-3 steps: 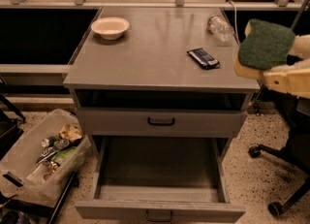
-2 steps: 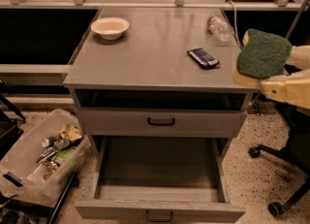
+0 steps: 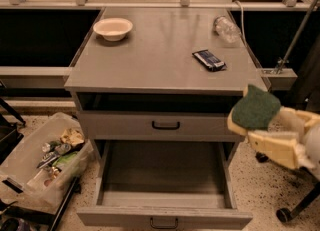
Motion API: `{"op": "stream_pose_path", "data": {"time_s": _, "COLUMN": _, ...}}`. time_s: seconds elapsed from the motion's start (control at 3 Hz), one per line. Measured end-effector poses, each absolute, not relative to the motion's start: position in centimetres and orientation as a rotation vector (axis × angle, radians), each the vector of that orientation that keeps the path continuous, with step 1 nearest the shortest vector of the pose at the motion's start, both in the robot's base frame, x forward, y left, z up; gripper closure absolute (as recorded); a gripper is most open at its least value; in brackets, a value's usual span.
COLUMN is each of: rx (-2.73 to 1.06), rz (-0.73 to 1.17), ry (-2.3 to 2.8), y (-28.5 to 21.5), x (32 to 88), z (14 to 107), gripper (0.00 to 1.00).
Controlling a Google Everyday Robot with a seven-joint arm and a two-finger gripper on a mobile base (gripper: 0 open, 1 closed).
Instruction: Place sponge into middle drawer
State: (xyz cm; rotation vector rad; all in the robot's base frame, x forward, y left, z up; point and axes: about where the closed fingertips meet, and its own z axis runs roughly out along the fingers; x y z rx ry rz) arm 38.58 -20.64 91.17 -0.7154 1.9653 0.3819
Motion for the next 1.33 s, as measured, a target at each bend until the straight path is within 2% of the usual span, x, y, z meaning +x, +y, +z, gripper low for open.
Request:
{"op": "stream_pose_path", "data": {"time_s": 0.33, "rx": -0.585, "rz": 0.4, "ry": 2.062, "y": -20.4, "x": 38.2, "z": 82.8, "gripper": 1.0}}
{"op": "stream_pose_path", "data": {"time_s": 0.67, "rx": -0.554, "rz": 0.386, "ry": 2.113, "y": -20.0, "x": 37.2, "z": 79.2, "gripper": 1.0}}
{"op": "stream_pose_path", "data": {"time_s": 1.33, "rx": -0.531, "rz": 0.412, "ry": 2.14, "y": -20.4, "x": 38.3, "z": 77.2, "gripper": 1.0}}
